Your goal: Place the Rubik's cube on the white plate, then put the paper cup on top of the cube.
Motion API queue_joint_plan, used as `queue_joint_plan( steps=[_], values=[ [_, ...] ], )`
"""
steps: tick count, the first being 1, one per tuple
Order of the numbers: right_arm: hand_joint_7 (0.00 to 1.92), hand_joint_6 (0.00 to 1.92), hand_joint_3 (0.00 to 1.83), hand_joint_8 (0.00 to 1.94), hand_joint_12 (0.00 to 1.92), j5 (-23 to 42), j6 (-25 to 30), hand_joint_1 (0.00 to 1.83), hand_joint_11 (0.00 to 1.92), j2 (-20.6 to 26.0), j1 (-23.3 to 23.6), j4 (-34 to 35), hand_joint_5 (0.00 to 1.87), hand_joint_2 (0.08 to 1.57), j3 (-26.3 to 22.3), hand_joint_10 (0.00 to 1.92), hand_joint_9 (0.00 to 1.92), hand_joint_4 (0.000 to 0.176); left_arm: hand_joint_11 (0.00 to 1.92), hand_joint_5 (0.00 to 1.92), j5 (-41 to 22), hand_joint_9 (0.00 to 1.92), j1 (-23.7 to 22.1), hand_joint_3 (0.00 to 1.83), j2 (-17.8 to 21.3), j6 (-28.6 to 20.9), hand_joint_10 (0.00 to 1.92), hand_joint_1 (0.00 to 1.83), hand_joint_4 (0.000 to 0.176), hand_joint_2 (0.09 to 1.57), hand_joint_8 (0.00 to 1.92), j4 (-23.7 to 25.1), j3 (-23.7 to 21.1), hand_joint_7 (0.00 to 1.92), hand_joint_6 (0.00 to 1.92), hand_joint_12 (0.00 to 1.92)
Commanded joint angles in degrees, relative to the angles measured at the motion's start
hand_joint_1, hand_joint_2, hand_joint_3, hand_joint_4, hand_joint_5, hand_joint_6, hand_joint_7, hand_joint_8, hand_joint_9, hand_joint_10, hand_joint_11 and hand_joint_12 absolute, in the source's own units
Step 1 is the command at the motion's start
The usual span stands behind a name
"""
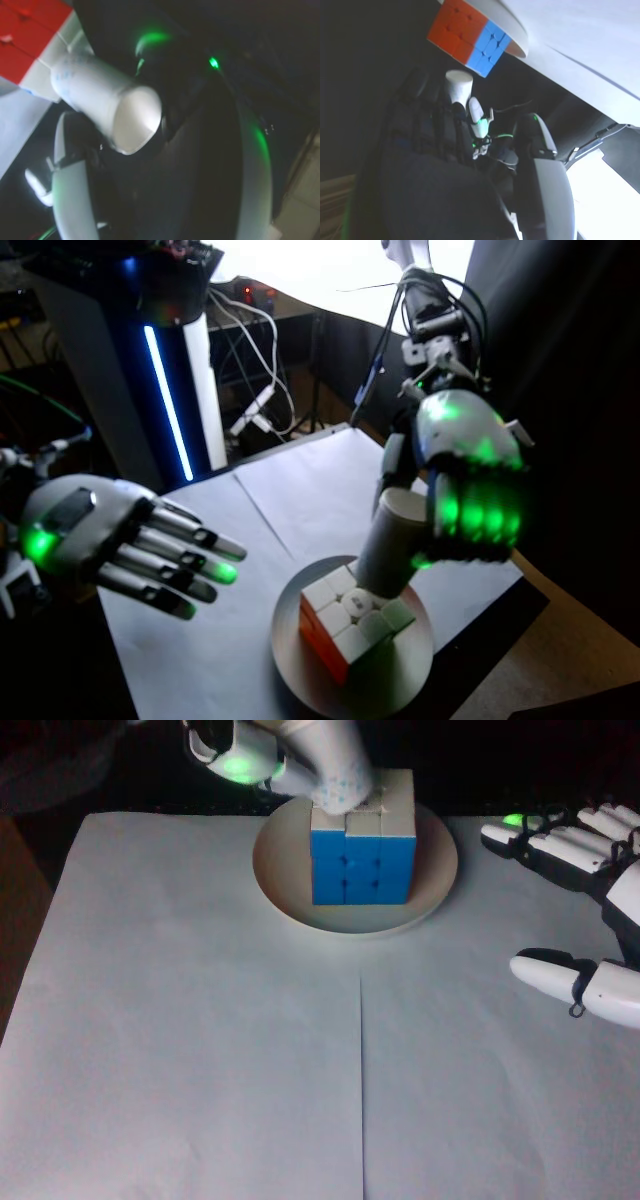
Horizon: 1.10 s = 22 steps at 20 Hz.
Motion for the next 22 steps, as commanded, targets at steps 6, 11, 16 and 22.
queue_joint_plan(
  steps=[6, 11, 16, 22],
  values=[
    [0.22, 0.00, 0.00, 0.01, 1.14, 7.10, 0.20, 0.66, 0.00, -0.22, 0.11, -0.41, 0.18, 1.24, 0.28, 0.75, 0.00, 0.000, 0.41, 0.60, -3.78, 0.27, -1.35, 0.04, -2.05, 0.18, 1.90, 1.01, 0.000, 1.30, 1.72, 2.14, 0.87, 0.21, 1.59, 1.92],
    [0.24, 0.00, 0.00, 0.01, 1.07, 7.10, 0.20, 0.66, 0.00, -0.25, -0.01, -0.29, 0.18, 1.25, 0.29, 0.76, 0.00, 0.000, 0.11, 0.14, -3.89, 0.16, -1.45, 0.00, -2.24, 0.18, 0.98, 0.99, 0.021, 1.16, 0.46, 2.46, 0.81, 0.21, 0.87, 1.75],
    [0.23, 0.00, 0.00, 0.01, 1.08, 7.10, 0.20, 0.66, 0.00, -0.25, -0.12, -0.13, 0.18, 1.24, 0.29, 0.76, 0.00, 0.000, 0.00, 0.10, -4.30, 0.00, -1.45, 0.00, -2.16, 0.14, 0.13, 0.81, 0.100, 1.12, 0.00, 2.45, 0.71, 0.04, 0.02, 1.28],
    [0.21, 0.00, 0.00, 0.00, 1.13, 7.10, 0.20, 0.67, 0.00, -0.26, -0.23, 0.10, 0.16, 1.25, 0.29, 0.73, 0.00, 0.000, 0.00, 0.00, -6.29, 0.00, -1.45, 0.00, -0.74, 0.00, 0.00, 0.67, 0.138, 1.04, 0.00, 1.48, -0.21, 0.00, 0.00, 0.90]
  ],
)
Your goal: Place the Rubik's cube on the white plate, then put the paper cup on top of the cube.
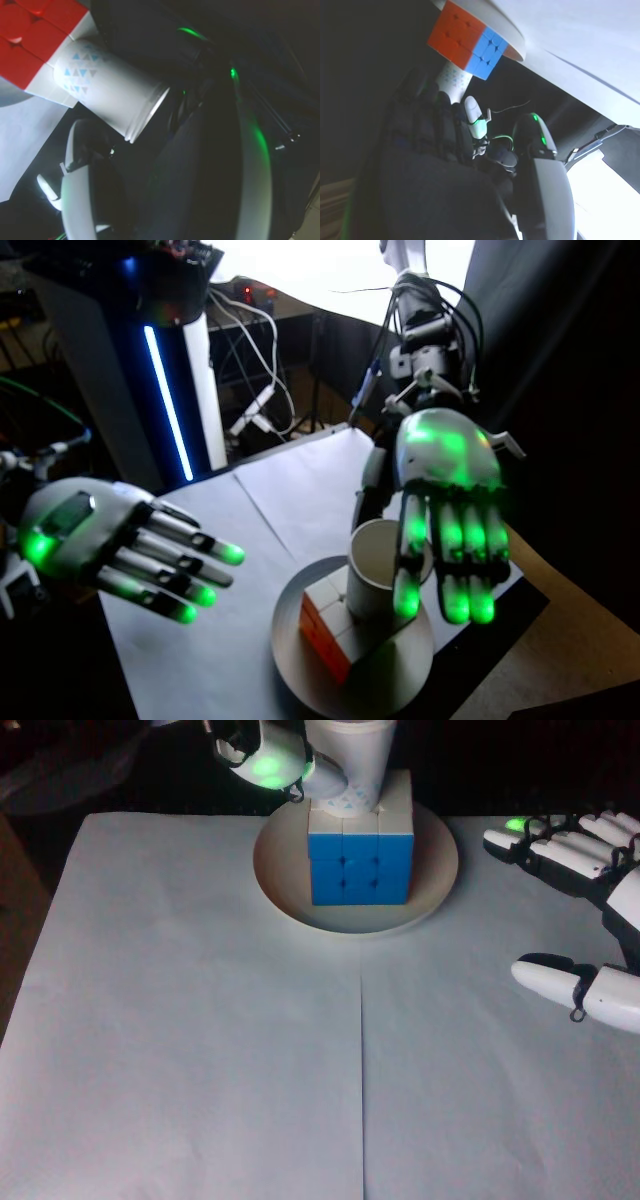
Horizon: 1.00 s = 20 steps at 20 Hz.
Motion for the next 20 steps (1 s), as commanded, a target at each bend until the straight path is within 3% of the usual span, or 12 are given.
queue_joint_plan(
  steps=[1, 4, 6, 7, 10, 11, 12, 13, 15, 17, 19, 20],
  values=[
    [0.21, 0.00, 0.00, 0.00, 1.14, 6.99, 0.20, 0.67, 0.00, -0.01, 0.38, -0.31, 0.16, 1.25, 0.28, 0.73, 0.00, 0.000, 0.00, 0.00, -7.56, 0.00, -0.86, 0.00, 0.79, -0.03, 0.00, 0.67, 0.147, 1.03, 0.00, -1.71, -0.26, 0.00, 0.00, 0.73],
    [0.19, 0.00, 0.01, 0.00, 1.08, 7.01, 0.20, 0.68, 0.00, 0.30, 0.39, -0.26, 0.14, 1.26, 0.20, 0.74, 0.00, 0.000, 0.00, 0.00, -12.27, 0.00, -0.48, 0.00, 4.34, -0.05, 0.00, 0.54, 0.174, 1.05, 0.00, -4.48, -2.55, 0.00, 0.00, 0.21],
    [0.18, 0.01, 0.00, 0.00, 1.09, 7.03, 0.20, 0.68, 0.00, 0.63, 0.39, -0.27, 0.15, 1.25, -0.03, 0.68, 0.03, 0.001, 0.00, 0.00, -17.29, 0.00, 1.07, 0.00, 7.69, -0.07, 0.00, 0.47, 0.176, 1.04, 0.00, -7.32, -4.87, 0.00, 0.00, 0.40],
    [0.17, 0.00, 0.00, 0.00, 1.15, 7.15, 0.20, 0.67, 0.00, 0.74, 0.40, -0.28, 0.15, 1.26, -0.18, 0.69, 0.02, 0.000, 0.00, 0.00, -20.06, 0.00, 2.11, 0.00, 9.24, -0.07, 0.00, 0.51, 0.176, 1.04, 0.00, -8.93, -5.90, 0.00, 0.00, 0.03],
    [0.17, 0.00, 0.00, 0.00, 1.11, 10.30, 0.20, 0.64, 0.00, 2.40, 0.39, -0.43, 0.12, 1.25, -1.20, 0.53, 0.08, 0.042, 0.00, 0.00, -27.18, 0.00, 5.30, 0.04, 13.35, -0.10, 0.00, 0.55, 0.176, 1.13, 0.00, -12.67, -8.82, 0.00, 0.00, 0.00],
    [0.12, 0.00, 0.00, 0.00, 1.05, 11.78, 0.19, 0.63, 0.00, 3.25, 0.39, -0.44, 0.09, 1.26, -1.79, 0.49, 0.07, 0.022, 0.00, 0.00, -30.57, 0.00, 7.05, 0.03, 15.35, -0.10, 0.00, 0.55, 0.163, 1.13, 0.00, -14.24, -10.30, 0.00, 0.00, 0.00],
    [0.11, 0.00, 0.00, 0.00, 0.97, 12.35, 0.19, 0.56, 0.00, 3.70, 0.39, -0.48, 0.07, 1.26, -1.98, 0.45, 0.06, 0.020, 0.00, 0.00, -32.43, 0.00, 8.28, 0.02, 16.37, -0.10, 0.00, 0.53, 0.141, 1.12, 0.00, -15.26, -11.00, 0.00, 0.00, 0.00],
    [0.10, 0.00, 0.00, 0.00, 0.89, 12.92, 0.19, 0.53, 0.00, 4.17, 0.39, -0.49, 0.04, 1.26, -2.12, 0.36, 0.08, 0.009, 0.00, 0.00, -34.41, 0.00, 9.81, 0.02, 17.31, -0.10, 0.00, 0.49, 0.147, 1.13, 0.00, -16.59, -11.56, 0.00, 0.00, 0.00],
    [0.06, 0.00, 0.00, 0.00, 0.62, 13.32, 0.19, 0.50, 0.00, 4.47, 0.40, -0.48, 0.00, 1.27, -2.13, 0.22, 0.05, 0.045, 0.00, 0.00, -36.36, 0.00, 11.62, 0.01, 18.55, -0.10, 0.00, 0.46, 0.176, 1.13, 0.00, -17.93, -12.27, 0.00, 0.00, 0.00],
    [0.01, 0.00, 0.01, 0.00, 0.32, 13.43, 0.19, 0.41, 0.00, 4.47, 0.41, -0.46, 0.00, 1.30, -2.12, 0.12, 0.01, 0.002, 0.00, 0.00, -38.67, 0.00, 13.62, 0.01, 19.66, -0.10, 0.00, 0.52, 0.127, 1.15, 0.00, -19.73, -13.00, 0.00, 0.00, 0.00],
    [0.00, 0.00, 0.00, 0.00, 0.14, 13.47, 0.18, 0.39, 0.00, 4.73, 0.42, -0.44, 0.00, 1.31, -2.10, 0.02, 0.00, 0.000, 0.00, 0.00, -40.80, 0.00, 15.67, 0.01, 20.66, -0.10, 0.00, 0.53, 0.134, 1.14, 0.00, -21.15, -13.75, 0.00, 0.00, 0.00],
    [0.00, 0.00, 0.00, 0.00, 0.03, 13.64, 0.18, 0.28, 0.00, 5.33, 0.46, -0.44, 0.00, 1.29, -2.11, 0.00, 0.00, 0.032, 0.00, 0.00, -42.68, 0.00, 17.55, 0.00, 21.62, -0.07, 0.00, 0.53, 0.139, 1.13, 0.00, -22.31, -14.54, 0.00, 0.00, 0.00]
  ],
)
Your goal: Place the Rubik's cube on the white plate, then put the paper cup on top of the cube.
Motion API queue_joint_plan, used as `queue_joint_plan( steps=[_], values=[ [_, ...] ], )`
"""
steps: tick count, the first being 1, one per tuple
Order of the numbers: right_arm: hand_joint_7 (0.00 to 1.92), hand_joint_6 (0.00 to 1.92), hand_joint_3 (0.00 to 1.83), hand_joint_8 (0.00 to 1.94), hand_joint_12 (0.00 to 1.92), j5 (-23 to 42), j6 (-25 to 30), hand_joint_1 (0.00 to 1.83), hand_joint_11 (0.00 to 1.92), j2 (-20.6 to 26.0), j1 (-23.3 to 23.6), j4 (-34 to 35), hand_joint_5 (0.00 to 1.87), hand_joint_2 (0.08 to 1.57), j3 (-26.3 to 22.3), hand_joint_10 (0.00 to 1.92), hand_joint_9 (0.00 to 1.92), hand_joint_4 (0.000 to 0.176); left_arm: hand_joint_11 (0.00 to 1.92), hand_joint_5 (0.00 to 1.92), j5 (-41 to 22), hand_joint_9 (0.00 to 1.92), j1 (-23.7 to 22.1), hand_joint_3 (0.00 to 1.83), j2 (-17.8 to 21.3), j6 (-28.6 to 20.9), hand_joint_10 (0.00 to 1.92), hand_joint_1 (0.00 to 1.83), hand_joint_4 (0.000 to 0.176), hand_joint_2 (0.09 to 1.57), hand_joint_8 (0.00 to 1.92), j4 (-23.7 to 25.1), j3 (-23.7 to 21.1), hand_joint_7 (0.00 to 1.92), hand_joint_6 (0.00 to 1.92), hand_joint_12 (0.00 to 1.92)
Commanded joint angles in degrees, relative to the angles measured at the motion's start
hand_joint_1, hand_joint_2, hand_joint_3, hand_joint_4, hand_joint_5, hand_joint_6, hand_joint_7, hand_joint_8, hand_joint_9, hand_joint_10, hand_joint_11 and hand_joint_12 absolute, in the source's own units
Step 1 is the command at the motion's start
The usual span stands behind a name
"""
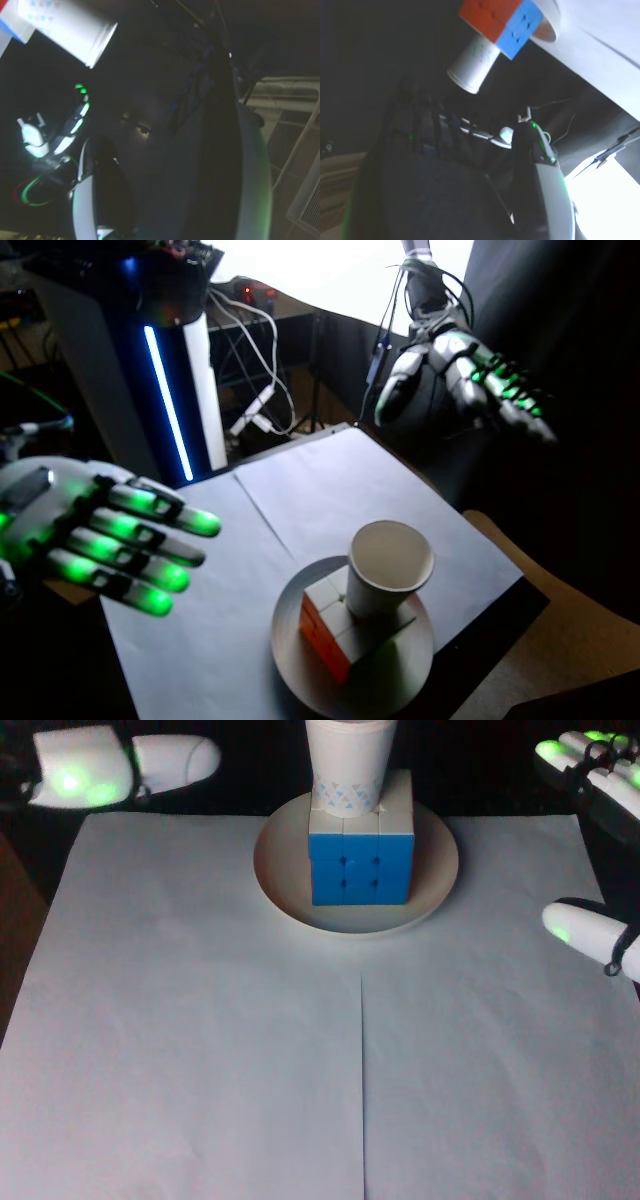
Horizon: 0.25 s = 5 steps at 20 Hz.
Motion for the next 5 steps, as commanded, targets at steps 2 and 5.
queue_joint_plan(
  steps=[2, 5],
  values=[
    [0.00, 0.00, 0.00, 0.00, 0.00, 8.23, 0.15, 0.15, 0.00, 1.63, 0.67, 0.09, 0.00, 1.28, 0.06, 0.00, 0.00, 0.036, 0.00, 0.00, -11.98, 0.00, 2.28, 0.00, 2.12, 1.15, 0.00, 0.56, 0.139, 1.13, 0.00, -4.03, -1.49, 0.00, 0.00, 0.00],
    [0.00, 0.00, 0.00, 0.00, 0.00, 12.09, 0.14, 0.14, 0.00, 3.81, 0.91, 0.16, 0.00, 1.28, -0.47, 0.00, 0.00, 0.082, 0.00, 0.00, -20.43, 0.00, 8.11, 0.01, 6.44, 4.89, 0.00, 0.59, 0.175, 1.15, 0.00, -8.67, -5.54, 0.00, 0.00, 0.00]
  ],
)
